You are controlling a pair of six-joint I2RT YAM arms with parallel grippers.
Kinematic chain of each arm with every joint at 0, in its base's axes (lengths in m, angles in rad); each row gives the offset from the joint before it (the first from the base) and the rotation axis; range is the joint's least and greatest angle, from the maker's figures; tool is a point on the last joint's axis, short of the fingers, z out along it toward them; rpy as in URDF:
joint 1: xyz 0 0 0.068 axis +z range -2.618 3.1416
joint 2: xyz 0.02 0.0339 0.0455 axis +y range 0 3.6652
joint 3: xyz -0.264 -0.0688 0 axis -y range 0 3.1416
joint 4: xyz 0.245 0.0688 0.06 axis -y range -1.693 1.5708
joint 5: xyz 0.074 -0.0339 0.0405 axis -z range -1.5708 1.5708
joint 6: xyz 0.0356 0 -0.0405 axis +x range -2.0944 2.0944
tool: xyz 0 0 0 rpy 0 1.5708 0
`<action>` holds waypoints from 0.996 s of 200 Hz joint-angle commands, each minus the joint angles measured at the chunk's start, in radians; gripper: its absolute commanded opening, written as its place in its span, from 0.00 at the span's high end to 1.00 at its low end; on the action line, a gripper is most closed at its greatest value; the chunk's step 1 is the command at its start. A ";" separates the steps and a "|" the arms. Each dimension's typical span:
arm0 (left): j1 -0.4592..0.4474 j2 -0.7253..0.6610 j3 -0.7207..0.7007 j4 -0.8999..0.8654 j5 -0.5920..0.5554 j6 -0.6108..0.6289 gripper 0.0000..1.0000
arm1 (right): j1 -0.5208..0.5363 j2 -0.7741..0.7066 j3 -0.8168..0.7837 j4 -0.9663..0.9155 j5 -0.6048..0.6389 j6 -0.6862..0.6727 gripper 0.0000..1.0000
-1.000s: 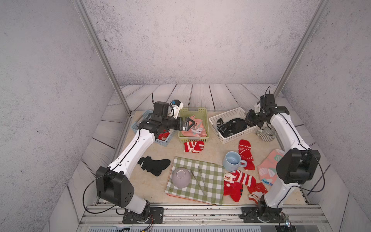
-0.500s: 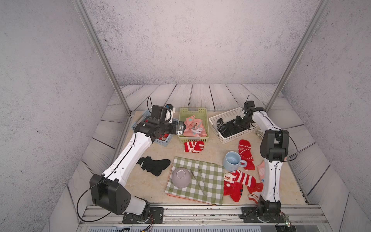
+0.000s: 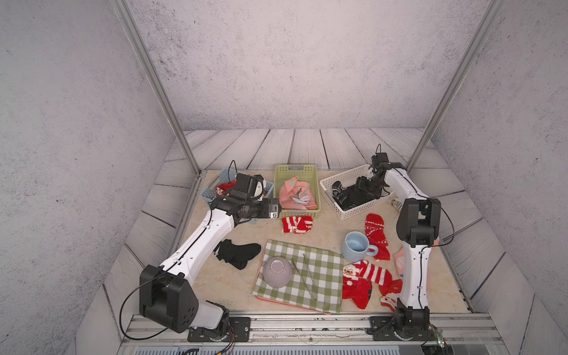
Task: Sort the socks into the basket by color
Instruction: Place the sock in the bin, then pick up the sock from the center of the board.
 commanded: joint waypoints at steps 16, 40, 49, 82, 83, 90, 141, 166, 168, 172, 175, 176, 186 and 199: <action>-0.060 0.009 -0.014 0.030 -0.043 0.020 0.00 | 0.005 -0.129 0.033 -0.071 -0.024 0.029 0.01; -0.090 0.049 -0.022 0.042 -0.034 0.034 0.00 | 0.010 -0.175 0.021 -0.096 -0.022 0.032 0.01; -0.100 0.074 -0.016 0.036 -0.029 0.042 0.01 | 0.012 -0.197 0.006 -0.091 -0.024 0.035 0.01; -0.138 0.149 0.005 0.048 -0.006 0.074 0.14 | 0.017 -0.304 -0.070 -0.064 -0.038 0.041 0.01; -0.141 0.151 0.006 0.050 -0.006 0.075 0.14 | 0.017 -0.309 -0.074 -0.063 -0.039 0.042 0.01; -0.156 0.168 0.011 0.059 -0.008 0.085 0.16 | 0.019 -0.332 -0.091 -0.053 -0.050 0.048 0.01; -0.254 0.339 0.089 0.052 0.002 0.109 0.22 | 0.041 -0.481 -0.223 -0.029 -0.077 0.067 0.01; -0.272 0.409 0.113 0.064 -0.026 0.077 0.22 | 0.043 -0.528 -0.274 -0.020 -0.090 0.068 0.01; -0.273 0.413 0.113 0.067 -0.027 0.074 0.22 | 0.043 -0.530 -0.277 -0.019 -0.093 0.068 0.01; -0.274 0.420 0.112 0.077 -0.032 0.069 0.22 | 0.043 -0.536 -0.283 -0.018 -0.095 0.069 0.01; -0.276 0.425 0.113 0.084 -0.037 0.065 0.22 | 0.042 -0.539 -0.287 -0.018 -0.096 0.069 0.01; -0.276 0.427 0.113 0.087 -0.039 0.064 0.22 | 0.042 -0.540 -0.289 -0.018 -0.097 0.069 0.01; -0.278 0.439 0.111 0.111 -0.058 0.048 0.22 | 0.043 -0.553 -0.304 -0.011 -0.106 0.072 0.01; -0.280 0.460 0.110 0.147 -0.075 0.029 0.24 | 0.044 -0.569 -0.325 0.001 -0.121 0.078 0.01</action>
